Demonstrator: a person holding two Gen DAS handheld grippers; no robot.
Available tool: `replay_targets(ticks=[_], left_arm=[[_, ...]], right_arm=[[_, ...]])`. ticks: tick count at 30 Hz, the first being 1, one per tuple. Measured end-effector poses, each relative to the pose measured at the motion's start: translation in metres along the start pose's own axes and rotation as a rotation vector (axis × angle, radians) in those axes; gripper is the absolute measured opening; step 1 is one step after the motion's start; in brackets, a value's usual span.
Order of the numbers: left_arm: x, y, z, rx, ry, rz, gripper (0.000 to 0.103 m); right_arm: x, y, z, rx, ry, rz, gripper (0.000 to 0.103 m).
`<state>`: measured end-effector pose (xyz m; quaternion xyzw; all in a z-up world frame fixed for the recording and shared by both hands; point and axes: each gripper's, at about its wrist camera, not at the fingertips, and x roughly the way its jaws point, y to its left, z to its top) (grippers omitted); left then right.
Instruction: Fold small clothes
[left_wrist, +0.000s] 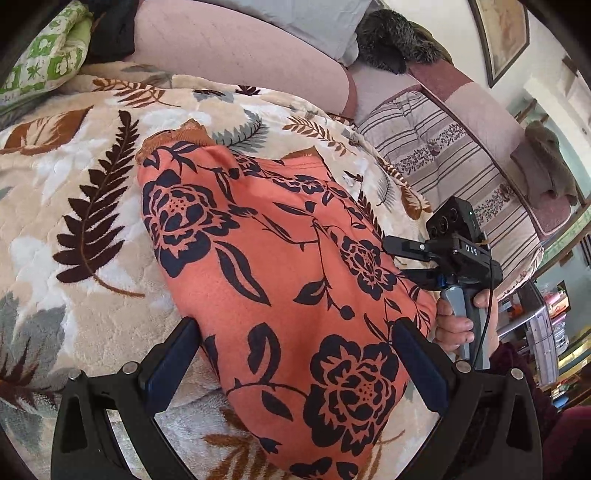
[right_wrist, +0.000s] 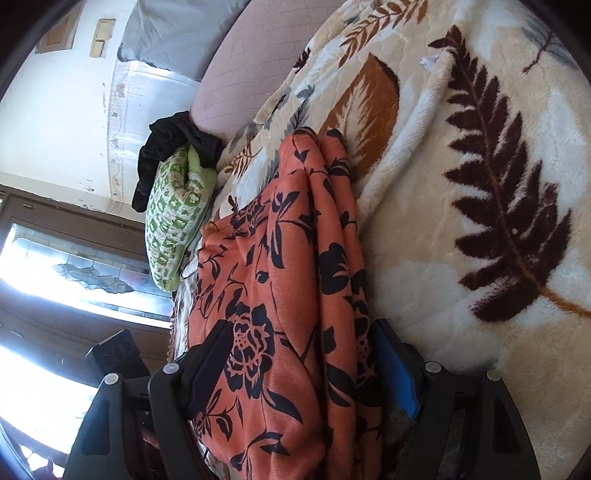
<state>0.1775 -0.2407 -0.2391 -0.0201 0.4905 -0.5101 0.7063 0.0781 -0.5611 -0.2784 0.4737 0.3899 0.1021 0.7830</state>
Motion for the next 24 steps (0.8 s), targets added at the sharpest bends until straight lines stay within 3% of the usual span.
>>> replay_targets(ticks=[8,11,13,17,24], left_arm=[[0.024,0.034,0.006,-0.173,0.053,-0.043,0.102],[0.029,0.027,0.006,-0.174,0.049,-0.075,0.102],[0.03,0.025,0.005,-0.16,0.046,-0.058,0.101],[0.031,0.038,0.004,-0.217,0.036,-0.039,0.073],[0.026,0.039,0.005,-0.23,0.001,-0.015,0.055]], right_arm=[[0.023,0.016,-0.003,-0.051,0.038,0.073,0.081],[0.029,0.026,-0.009,-0.07,0.058,0.127,0.081],[0.035,0.032,-0.013,-0.11,0.071,0.089,0.079],[0.042,0.031,-0.015,-0.125,0.077,0.007,0.06],[0.039,0.046,-0.018,-0.165,0.041,-0.084,0.048]])
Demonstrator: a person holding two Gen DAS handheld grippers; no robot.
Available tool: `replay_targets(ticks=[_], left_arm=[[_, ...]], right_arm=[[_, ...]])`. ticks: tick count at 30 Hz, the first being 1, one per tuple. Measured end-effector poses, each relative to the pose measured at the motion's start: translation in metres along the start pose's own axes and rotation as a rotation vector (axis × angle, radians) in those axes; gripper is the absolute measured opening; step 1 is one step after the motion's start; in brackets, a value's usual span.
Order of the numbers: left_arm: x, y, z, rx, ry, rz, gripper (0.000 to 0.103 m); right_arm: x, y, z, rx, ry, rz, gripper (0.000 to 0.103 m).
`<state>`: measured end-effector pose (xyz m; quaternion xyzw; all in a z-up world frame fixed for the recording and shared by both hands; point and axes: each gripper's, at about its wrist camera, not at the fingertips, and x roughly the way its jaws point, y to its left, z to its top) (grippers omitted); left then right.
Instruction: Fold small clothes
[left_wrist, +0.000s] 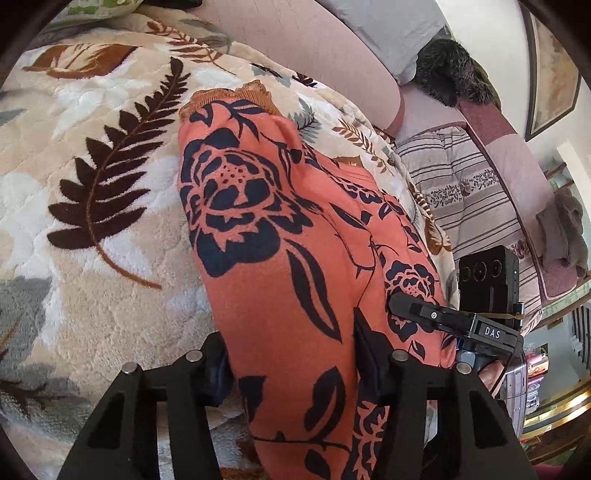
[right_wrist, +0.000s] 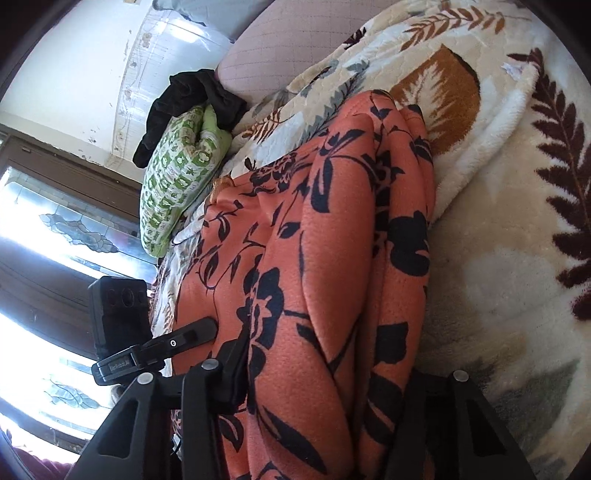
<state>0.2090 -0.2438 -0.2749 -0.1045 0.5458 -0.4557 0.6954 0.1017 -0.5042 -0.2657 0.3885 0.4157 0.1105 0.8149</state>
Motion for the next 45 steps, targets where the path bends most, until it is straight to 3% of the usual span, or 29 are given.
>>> replay_targets(ticks=[8,20,30,45], left_arm=[[-0.031,-0.006,0.008,0.021,-0.064,0.032,0.052],[-0.124,0.002,-0.007,0.07,-0.207,0.127,0.052],[-0.169,0.018,-0.033,0.039,-0.286,0.165,0.052],[-0.176,0.034,-0.066,0.017,-0.265,0.228,0.052]], right_arm=[[-0.01,0.035,-0.003,-0.07,-0.037,-0.044,0.044],[0.002,0.109,-0.022,-0.143,-0.078,0.04,0.044],[0.013,0.158,-0.053,-0.171,-0.108,0.062,0.044],[0.03,0.174,-0.092,-0.179,-0.111,0.017,0.044]])
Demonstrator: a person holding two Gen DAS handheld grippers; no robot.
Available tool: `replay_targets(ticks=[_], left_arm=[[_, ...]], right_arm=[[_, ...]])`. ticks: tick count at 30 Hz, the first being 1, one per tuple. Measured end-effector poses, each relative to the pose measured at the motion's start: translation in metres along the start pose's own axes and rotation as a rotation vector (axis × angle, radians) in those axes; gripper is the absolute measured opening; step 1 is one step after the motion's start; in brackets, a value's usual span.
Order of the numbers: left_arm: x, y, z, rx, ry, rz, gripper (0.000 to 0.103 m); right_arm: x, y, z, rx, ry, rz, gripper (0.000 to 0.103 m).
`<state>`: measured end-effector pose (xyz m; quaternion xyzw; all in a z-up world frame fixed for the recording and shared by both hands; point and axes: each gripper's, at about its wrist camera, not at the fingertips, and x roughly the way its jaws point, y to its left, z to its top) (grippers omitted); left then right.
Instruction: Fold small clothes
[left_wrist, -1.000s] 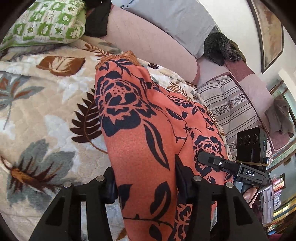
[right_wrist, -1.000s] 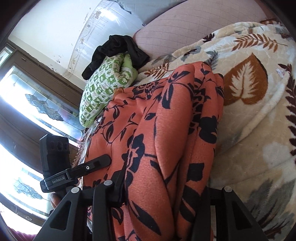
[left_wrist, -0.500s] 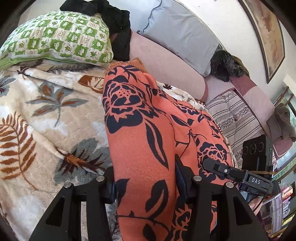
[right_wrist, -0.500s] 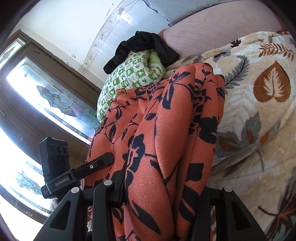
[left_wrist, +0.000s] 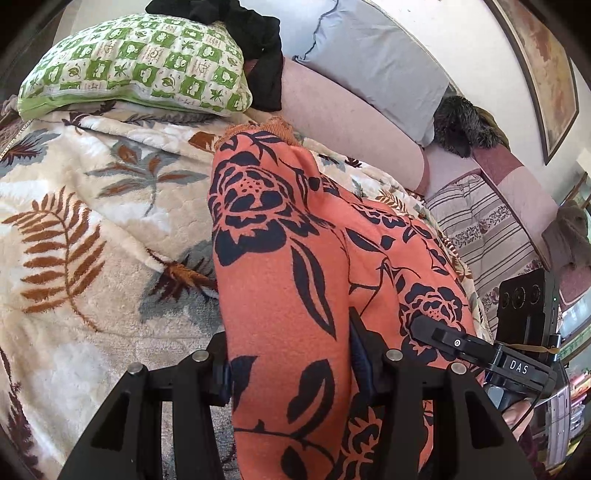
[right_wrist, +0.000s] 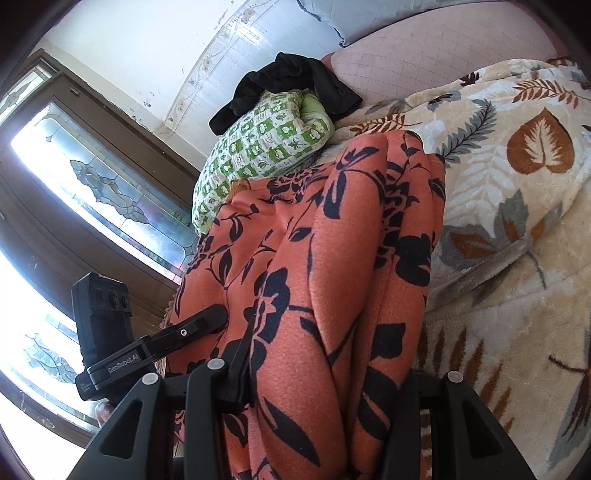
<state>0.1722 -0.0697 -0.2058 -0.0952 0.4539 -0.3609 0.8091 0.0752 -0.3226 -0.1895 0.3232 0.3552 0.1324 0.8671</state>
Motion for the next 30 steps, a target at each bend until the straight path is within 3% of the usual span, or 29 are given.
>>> replay_targets(ticks=[14,23,30], left_arm=[[0.02,0.007,-0.001,0.029,0.052,0.097,0.052],[0.031,-0.003,0.012,0.042,0.022,0.141,0.052],[0.055,-0.008,0.023,0.059,0.043,0.181,0.052]], right_arm=[[0.03,-0.008,-0.003,-0.011,0.033,-0.066,0.044],[0.034,-0.012,0.004,-0.045,-0.039,-0.095,0.044],[0.041,-0.028,0.015,-0.027,-0.056,-0.122,0.044]])
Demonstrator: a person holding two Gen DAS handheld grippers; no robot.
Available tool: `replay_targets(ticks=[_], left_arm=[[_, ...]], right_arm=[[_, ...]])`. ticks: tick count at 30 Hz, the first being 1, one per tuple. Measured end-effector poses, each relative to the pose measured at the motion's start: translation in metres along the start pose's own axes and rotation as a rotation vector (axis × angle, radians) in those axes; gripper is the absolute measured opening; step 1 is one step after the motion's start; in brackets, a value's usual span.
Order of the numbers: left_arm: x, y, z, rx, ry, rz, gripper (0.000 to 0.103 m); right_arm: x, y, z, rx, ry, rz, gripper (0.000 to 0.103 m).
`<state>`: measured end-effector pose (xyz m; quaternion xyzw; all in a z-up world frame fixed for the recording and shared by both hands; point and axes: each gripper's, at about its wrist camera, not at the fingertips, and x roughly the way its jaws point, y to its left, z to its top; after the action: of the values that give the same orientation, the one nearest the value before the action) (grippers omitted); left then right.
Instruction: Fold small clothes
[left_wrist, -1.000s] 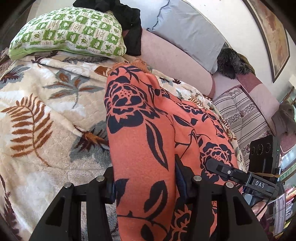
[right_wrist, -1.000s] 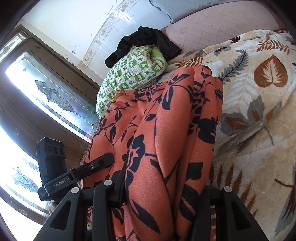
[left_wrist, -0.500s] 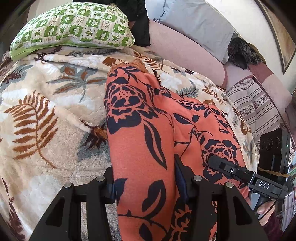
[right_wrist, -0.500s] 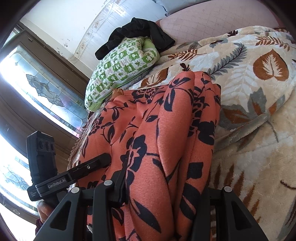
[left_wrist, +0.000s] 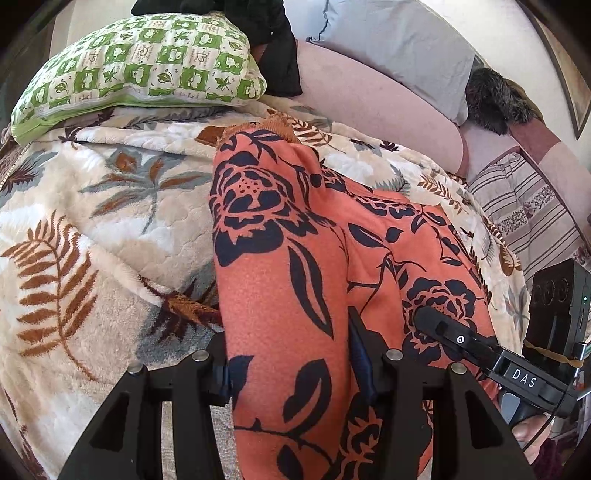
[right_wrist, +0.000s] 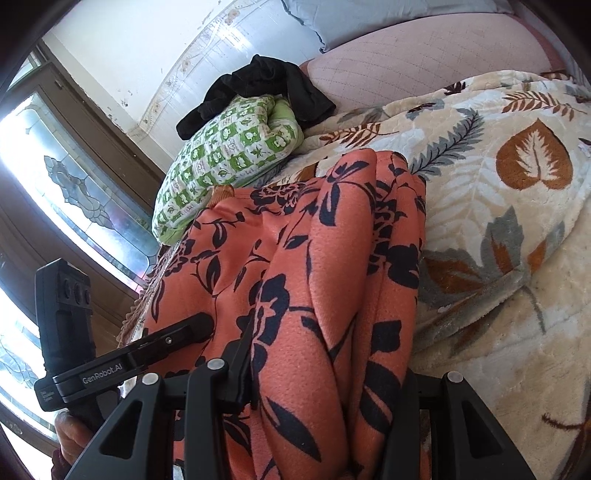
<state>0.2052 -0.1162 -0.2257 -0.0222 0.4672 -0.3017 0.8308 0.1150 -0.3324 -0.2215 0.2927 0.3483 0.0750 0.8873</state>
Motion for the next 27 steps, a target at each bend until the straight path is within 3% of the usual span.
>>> replay_targets(ticks=[7,12,17,22,27], left_arm=[[0.017,0.007,-0.001,-0.015,0.053,0.034,0.057],[0.018,0.006,-0.004,0.006,0.052,0.073,0.064],[0.015,0.006,-0.006,0.01,0.032,0.152,0.086],[0.002,0.006,-0.013,0.038,0.003,0.189,0.086],[-0.02,0.004,-0.023,0.072,-0.034,0.246,0.086]], right_arm=[[0.019,-0.014,0.002,0.03,0.056,-0.022,0.045],[0.026,-0.02,0.002,0.057,0.083,-0.044,0.057],[0.023,-0.023,0.001,0.08,0.089,-0.052,0.064],[0.006,-0.013,0.001,0.036,0.054,-0.123,0.066],[-0.037,-0.003,0.004,-0.013,-0.081,-0.162,0.066]])
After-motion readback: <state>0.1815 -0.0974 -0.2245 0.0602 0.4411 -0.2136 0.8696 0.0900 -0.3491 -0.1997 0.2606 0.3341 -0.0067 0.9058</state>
